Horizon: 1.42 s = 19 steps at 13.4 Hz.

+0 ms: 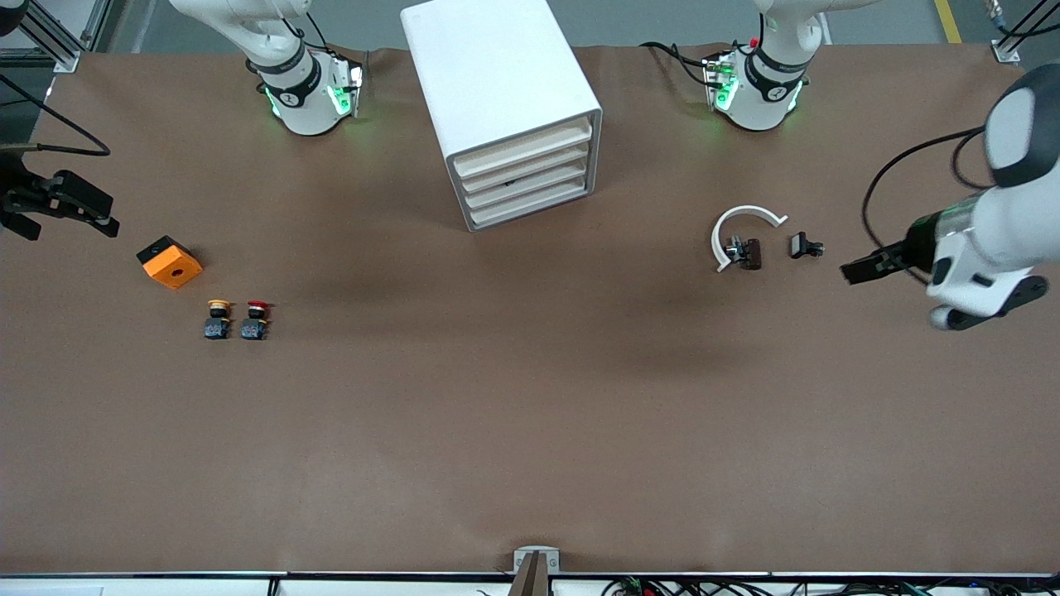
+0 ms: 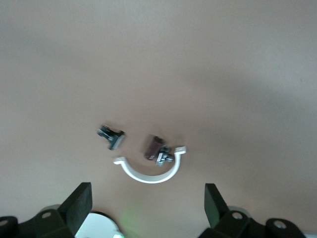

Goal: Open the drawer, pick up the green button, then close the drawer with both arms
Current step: 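Reach the left gripper to the cabinet drawer and grip its edge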

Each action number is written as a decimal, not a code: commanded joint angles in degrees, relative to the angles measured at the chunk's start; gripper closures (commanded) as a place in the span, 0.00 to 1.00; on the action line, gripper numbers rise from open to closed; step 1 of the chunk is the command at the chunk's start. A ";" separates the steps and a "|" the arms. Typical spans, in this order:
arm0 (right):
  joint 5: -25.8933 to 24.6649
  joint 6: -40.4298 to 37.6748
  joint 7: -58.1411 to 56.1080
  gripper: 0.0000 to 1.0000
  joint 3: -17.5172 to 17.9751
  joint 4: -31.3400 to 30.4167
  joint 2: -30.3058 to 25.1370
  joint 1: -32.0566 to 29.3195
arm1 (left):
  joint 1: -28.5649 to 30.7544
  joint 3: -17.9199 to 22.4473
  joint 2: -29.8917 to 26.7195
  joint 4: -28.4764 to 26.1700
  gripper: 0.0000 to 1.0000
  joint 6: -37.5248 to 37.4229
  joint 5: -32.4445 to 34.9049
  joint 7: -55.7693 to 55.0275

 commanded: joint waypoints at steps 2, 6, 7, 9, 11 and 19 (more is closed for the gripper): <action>0.41 -0.29 -0.10 0.00 -0.60 1.43 0.61 0.73 | -6.84 -0.37 6.96 1.85 0.00 4.54 -2.05 -20.87; 0.50 -0.29 -0.10 0.00 -0.60 1.51 0.61 0.81 | -12.83 -0.37 14.87 2.37 0.00 10.35 -1.96 -38.55; 0.50 -0.29 -0.10 0.00 -0.60 1.51 0.61 0.81 | -14.41 -0.37 17.76 4.12 0.00 10.97 -1.79 -42.86; 0.50 -0.29 -0.10 0.00 -0.60 1.51 0.61 0.81 | -16.87 -0.37 23.48 7.64 0.00 11.07 -1.87 -52.08; 0.41 -0.29 -0.10 0.00 -0.60 1.51 0.61 0.81 | -19.33 -0.37 26.65 8.88 0.00 11.94 -1.96 -61.66; 0.68 -0.21 -0.10 0.00 -0.60 1.78 0.69 0.90 | -27.34 -0.46 30.53 5.20 0.00 10.81 -20.92 -77.44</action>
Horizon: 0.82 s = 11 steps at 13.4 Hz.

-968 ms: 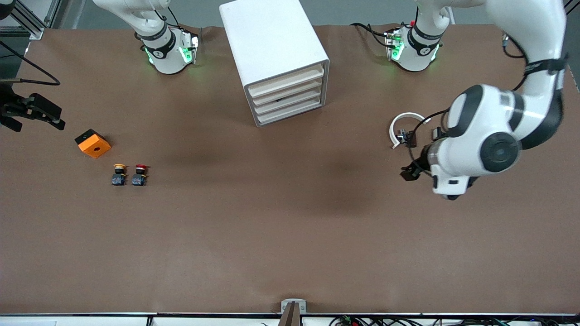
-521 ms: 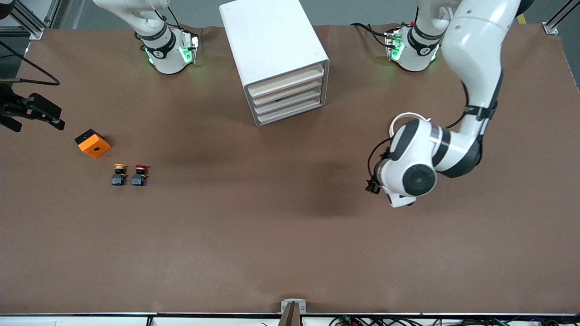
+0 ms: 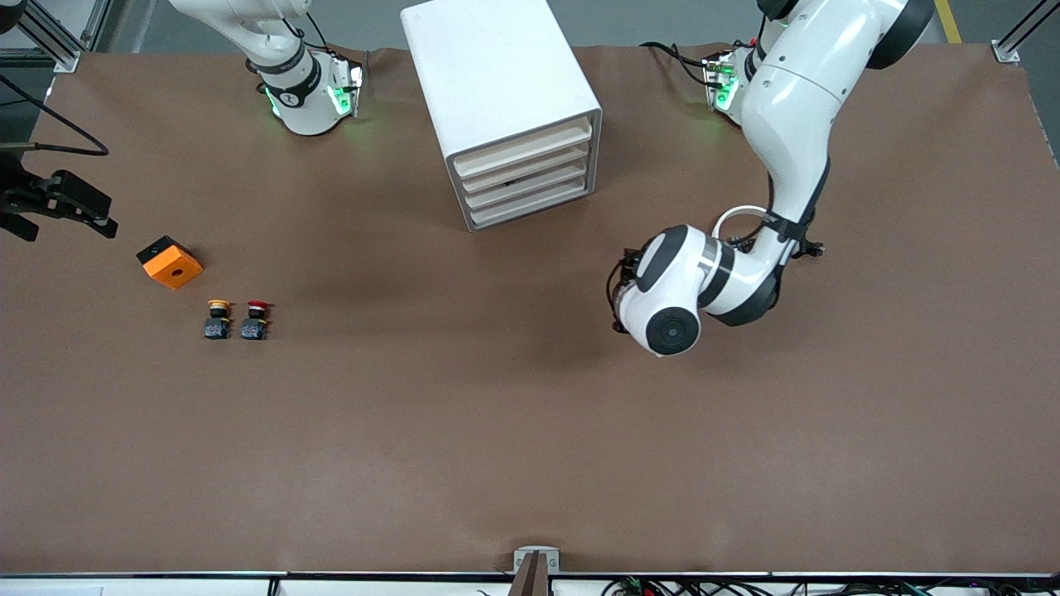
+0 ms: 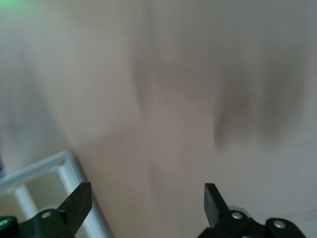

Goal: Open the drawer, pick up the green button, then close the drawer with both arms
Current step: 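Reach the left gripper to the cabinet drawer and grip its edge, then pull the drawer open with the left gripper while the right gripper approaches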

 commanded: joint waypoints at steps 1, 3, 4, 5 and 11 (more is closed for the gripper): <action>0.50 -0.36 -0.10 0.00 -0.52 1.30 0.49 0.98 | -1.47 0.17 1.07 -1.01 0.00 -2.91 -8.28 -0.83; 0.59 -0.36 -0.10 0.00 -0.52 1.30 0.57 0.98 | -2.87 0.17 1.95 -1.10 0.00 -5.99 -14.87 -1.00; 0.59 -0.36 -0.19 0.00 -0.52 1.30 0.58 0.98 | -3.66 0.17 2.39 -1.10 0.00 -6.17 -17.95 -1.96; 0.59 -0.45 -0.10 0.00 -0.52 1.30 0.58 0.98 | -4.11 0.17 3.09 -0.92 0.00 -6.61 -20.33 -3.89; 0.85 -0.36 -0.36 0.00 -0.26 1.30 1.37 1.24 | -4.90 0.26 7.22 -0.57 0.23 -10.91 -32.46 -10.32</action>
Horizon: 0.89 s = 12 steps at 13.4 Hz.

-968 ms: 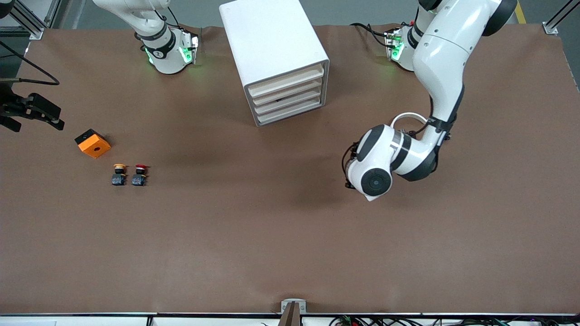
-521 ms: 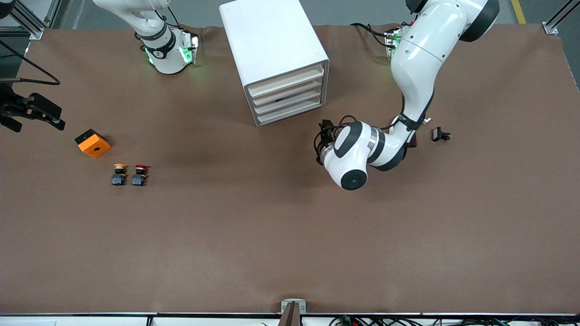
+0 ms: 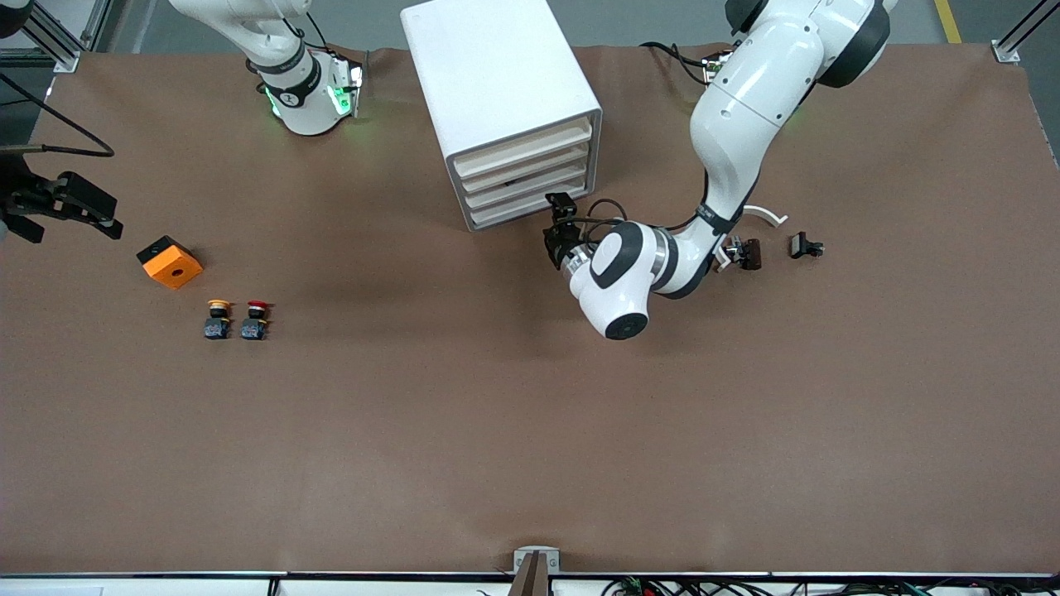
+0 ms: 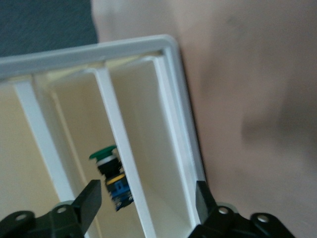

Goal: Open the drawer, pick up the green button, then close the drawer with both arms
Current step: 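Pull the drawer open with the left gripper while the right gripper approaches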

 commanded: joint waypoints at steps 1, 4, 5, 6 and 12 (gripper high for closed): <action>0.71 -0.48 -0.27 0.00 -0.49 1.30 0.92 1.36 | 0.11 0.23 1.37 0.91 0.28 -2.53 -5.23 -2.35; 0.71 -0.65 0.00 0.00 -0.49 1.21 1.10 1.71 | -0.68 0.23 3.64 0.91 0.34 -2.71 -6.91 -5.76; 0.71 -1.00 0.00 0.00 -0.41 1.21 1.18 1.80 | -0.85 0.23 4.00 0.91 0.39 -2.62 -6.91 -7.61; 0.71 -1.35 0.00 0.00 -0.49 1.04 1.19 2.41 | -0.86 0.23 4.18 0.65 0.41 -2.71 -6.91 -8.32; -0.25 -1.62 -0.53 0.00 -0.49 1.29 2.33 4.78 | -1.91 0.23 5.94 0.82 0.53 -3.41 -6.91 -9.55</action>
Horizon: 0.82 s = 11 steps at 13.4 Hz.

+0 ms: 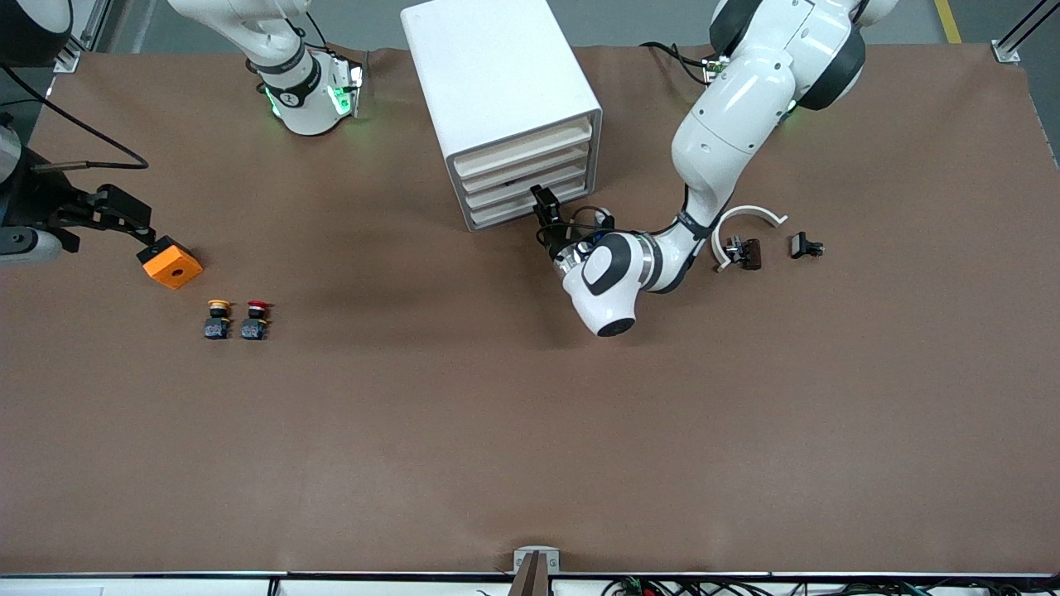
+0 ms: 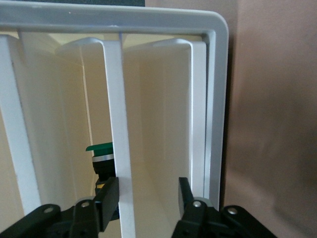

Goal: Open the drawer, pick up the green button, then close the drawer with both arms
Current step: 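Pull the drawer open with the left gripper while the right gripper approaches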

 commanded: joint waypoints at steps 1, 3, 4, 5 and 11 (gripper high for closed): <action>-1.84 -0.71 -0.67 0.00 -0.54 1.33 0.31 3.19 | -0.58 0.19 0.08 0.81 0.55 -0.84 -0.94 -2.02; -4.93 -0.45 -0.59 0.00 -0.46 1.25 0.39 4.35 | -0.76 0.10 -0.01 0.81 0.55 -0.93 -0.94 -2.11; -4.67 -0.28 -0.59 0.00 -0.46 1.25 0.83 4.44 | -0.76 0.10 -0.01 0.81 0.55 -0.93 -0.94 -2.11; -3.97 -0.19 -0.59 0.00 -0.46 1.25 0.92 4.44 | -0.76 0.10 -0.01 0.81 0.55 -1.02 -0.94 -2.20; -2.38 -0.10 -0.41 0.00 -0.46 1.42 0.92 4.35 | 0.74 0.19 -0.45 3.00 0.54 -5.58 -0.85 -3.25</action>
